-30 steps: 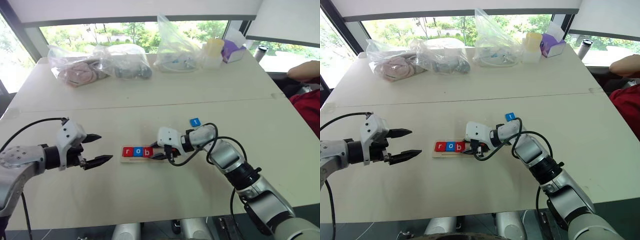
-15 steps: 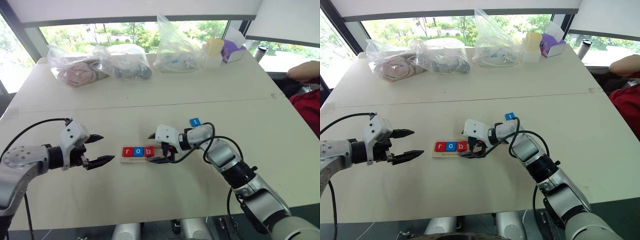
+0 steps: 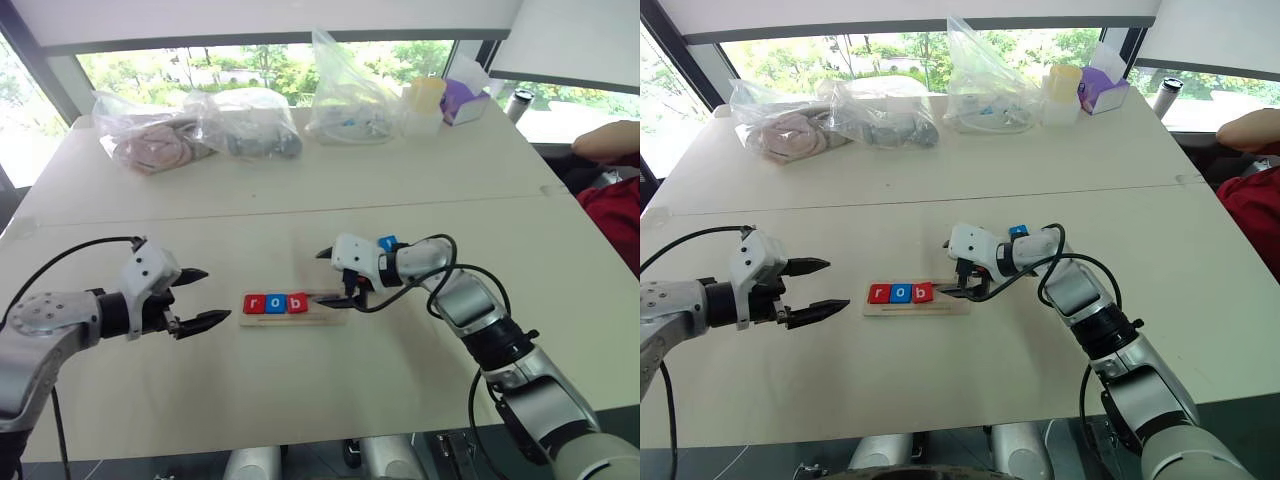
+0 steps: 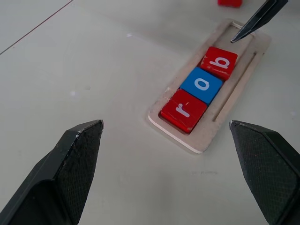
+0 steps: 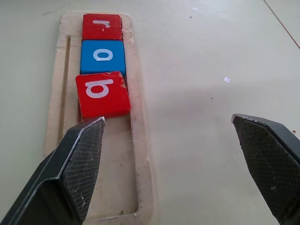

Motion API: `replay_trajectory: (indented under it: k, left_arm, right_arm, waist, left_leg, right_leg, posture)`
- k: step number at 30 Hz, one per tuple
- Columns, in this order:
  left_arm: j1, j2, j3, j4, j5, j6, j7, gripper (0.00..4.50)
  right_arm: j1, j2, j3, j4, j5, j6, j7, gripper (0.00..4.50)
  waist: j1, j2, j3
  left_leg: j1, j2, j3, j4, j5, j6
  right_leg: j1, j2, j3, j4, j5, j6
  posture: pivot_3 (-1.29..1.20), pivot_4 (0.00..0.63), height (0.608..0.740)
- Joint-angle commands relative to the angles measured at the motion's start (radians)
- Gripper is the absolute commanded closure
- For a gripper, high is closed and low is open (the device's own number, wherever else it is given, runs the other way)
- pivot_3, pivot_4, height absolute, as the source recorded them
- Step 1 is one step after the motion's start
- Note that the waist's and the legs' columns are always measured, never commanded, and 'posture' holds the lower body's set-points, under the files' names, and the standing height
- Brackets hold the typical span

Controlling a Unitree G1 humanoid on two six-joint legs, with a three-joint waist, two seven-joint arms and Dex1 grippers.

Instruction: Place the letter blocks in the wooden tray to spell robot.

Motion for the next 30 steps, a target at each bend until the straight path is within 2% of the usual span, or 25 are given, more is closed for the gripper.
replay_trajectory:
  k: [1,14,21,25,30]
  left_arm:
    - [-0.010,-0.004,0.004,-0.007,0.004,-0.014,0.004,0.00]
    - [0.006,-0.013,0.006,-0.008,0.015,-0.020,0.012,0.00]
    - [0.010,-0.015,0.011,-0.009,0.015,-0.021,0.011,0.00]
    - [-0.018,-0.032,0.014,-0.025,-0.021,-0.002,0.015,0.00]
    - [-0.093,-0.086,0.022,-0.055,-0.123,0.064,0.043,0.00]
  right_arm:
    - [-0.022,0.013,-0.013,0.007,-0.007,-0.032,-0.013,0.06]
    - [-0.034,0.072,0.010,0.047,-0.031,-0.069,-0.016,0.06]
    - [-0.022,0.019,-0.033,-0.004,-0.031,-0.057,-0.012,0.06]
    - [0.015,-0.035,-0.170,-0.140,0.062,0.108,-0.045,0.06]
    - [0.138,-0.026,-0.364,-0.351,0.172,0.430,-0.196,0.06]
  waist:
    - [0.000,0.000,0.000]
    - [0.000,0.000,0.000]
    - [0.002,0.000,0.000]
    - [0.007,0.000,0.000]
    - [0.006,-0.001,-0.001]
  left_leg:
    - [0.000,0.000,0.000,0.000,0.000,0.000]
    - [0.000,0.000,0.000,0.000,0.000,0.000]
    - [0.000,0.000,0.000,0.000,0.000,0.000]
    - [0.000,0.000,0.000,0.000,0.000,0.000]
    - [0.000,0.000,-0.001,0.000,0.000,0.000]
  right_leg:
    - [0.000,0.000,0.000,0.000,0.000,0.000]
    - [0.000,0.000,0.000,0.000,0.000,0.000]
    - [0.000,0.000,0.000,0.000,0.001,0.001]
    - [0.000,-0.001,0.000,0.000,0.000,0.000]
    - [0.001,0.000,0.000,0.000,0.001,0.002]
  posture:
    - [0.00,0.150,0.740]
    - [0.00,0.150,0.740]
    - [0.00,0.150,0.740]
    - [0.00,0.150,0.740]
    - [0.00,0.150,0.740]
